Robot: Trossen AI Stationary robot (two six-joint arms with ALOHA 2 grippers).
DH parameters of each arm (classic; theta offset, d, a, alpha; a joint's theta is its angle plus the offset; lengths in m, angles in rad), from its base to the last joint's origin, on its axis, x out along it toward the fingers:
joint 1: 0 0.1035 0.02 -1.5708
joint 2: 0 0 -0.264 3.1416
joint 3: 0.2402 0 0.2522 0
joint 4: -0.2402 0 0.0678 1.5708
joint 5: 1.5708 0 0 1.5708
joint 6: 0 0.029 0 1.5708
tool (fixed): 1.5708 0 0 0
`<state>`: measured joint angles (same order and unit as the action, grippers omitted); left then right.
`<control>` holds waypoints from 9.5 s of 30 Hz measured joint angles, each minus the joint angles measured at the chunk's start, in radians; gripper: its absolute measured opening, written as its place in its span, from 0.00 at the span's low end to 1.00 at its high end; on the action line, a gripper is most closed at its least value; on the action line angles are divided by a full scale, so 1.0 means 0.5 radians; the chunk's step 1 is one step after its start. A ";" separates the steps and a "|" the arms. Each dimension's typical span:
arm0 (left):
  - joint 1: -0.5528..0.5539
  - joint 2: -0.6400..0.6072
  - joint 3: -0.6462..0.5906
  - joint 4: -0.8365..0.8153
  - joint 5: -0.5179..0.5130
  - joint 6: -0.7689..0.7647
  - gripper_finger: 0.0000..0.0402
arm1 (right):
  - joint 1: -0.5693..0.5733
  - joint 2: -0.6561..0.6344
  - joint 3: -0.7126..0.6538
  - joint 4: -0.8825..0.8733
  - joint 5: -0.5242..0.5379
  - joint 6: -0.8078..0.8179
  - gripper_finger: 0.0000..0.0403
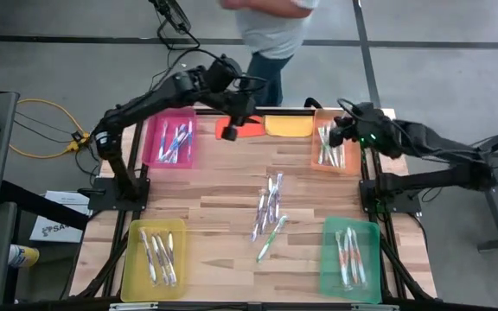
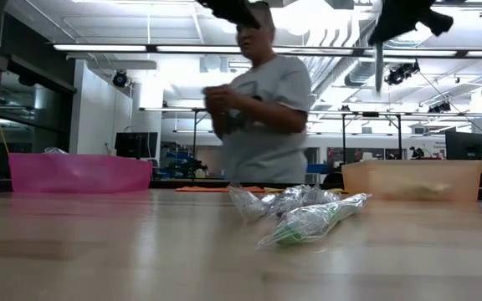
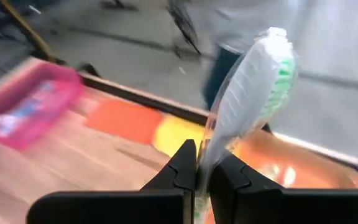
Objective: Pick & Place Toothbrushes
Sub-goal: Put the green toothbrush into the orange bin, then put the purple toothbrush into the yellow bin
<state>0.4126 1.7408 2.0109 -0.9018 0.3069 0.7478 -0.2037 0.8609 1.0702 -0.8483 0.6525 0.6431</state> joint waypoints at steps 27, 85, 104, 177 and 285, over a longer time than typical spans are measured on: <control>0.393 -0.767 -1.394 0.445 0.266 0.113 0.06 | -1.326 1.016 0.024 -0.337 -1.003 -0.234 0.04; -0.611 -0.439 -2.177 1.898 -0.258 -0.716 0.49 | -0.466 -0.097 0.024 -0.501 -1.156 -0.073 0.51; -1.218 -0.393 -2.176 1.964 -0.525 -1.554 0.42 | -0.005 -0.150 0.024 -0.655 -1.147 -0.079 0.51; -1.404 0.621 -1.177 0.729 -0.655 -3.231 0.41 | 0.296 -0.168 0.018 -0.755 -1.033 0.137 0.51; -1.948 -0.453 -1.400 -0.516 -1.024 -1.821 0.41 | 0.295 -0.167 0.018 -0.825 -0.996 0.042 0.51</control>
<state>-0.5615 1.5143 1.3110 -1.1596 -0.2051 -0.1627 -0.0560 0.7772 1.0794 -1.2606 0.1547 0.6642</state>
